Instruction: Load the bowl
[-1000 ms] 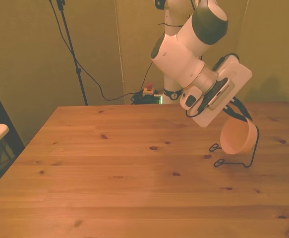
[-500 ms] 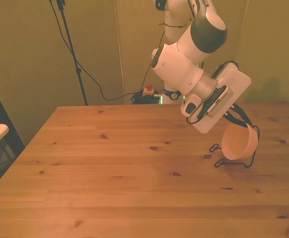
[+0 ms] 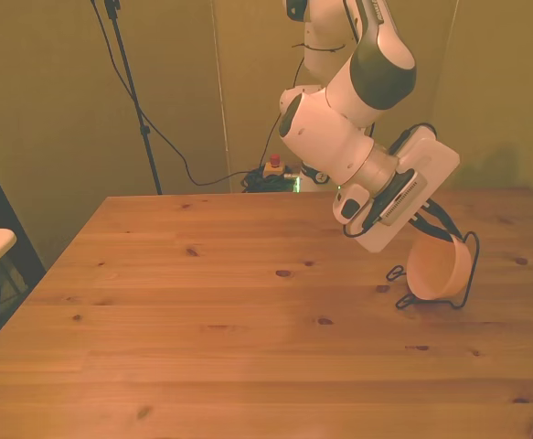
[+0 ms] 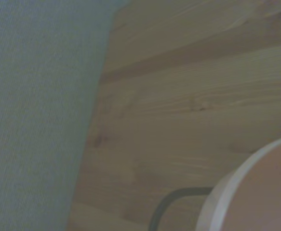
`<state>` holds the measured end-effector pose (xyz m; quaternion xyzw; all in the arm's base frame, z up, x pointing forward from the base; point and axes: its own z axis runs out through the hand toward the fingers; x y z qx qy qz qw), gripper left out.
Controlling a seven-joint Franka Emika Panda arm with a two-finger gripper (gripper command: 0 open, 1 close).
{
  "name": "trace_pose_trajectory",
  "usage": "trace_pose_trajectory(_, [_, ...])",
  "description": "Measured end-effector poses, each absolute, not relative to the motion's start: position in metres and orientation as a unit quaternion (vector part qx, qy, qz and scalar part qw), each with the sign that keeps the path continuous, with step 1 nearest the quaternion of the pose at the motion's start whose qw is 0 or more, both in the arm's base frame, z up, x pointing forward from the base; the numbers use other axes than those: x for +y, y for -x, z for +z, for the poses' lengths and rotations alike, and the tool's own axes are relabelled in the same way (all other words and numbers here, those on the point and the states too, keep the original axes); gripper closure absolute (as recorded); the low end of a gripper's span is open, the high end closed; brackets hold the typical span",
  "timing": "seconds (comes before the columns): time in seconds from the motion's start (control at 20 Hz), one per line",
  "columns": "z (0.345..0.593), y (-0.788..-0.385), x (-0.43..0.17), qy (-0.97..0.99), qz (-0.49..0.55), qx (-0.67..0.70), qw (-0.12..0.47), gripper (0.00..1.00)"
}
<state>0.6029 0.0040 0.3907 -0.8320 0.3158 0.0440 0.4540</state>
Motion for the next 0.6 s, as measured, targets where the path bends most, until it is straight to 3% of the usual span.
trace_pose_trajectory(0.6, [0.409, -0.590, -0.029, 0.824, 0.035, 0.326, 0.462, 0.00])
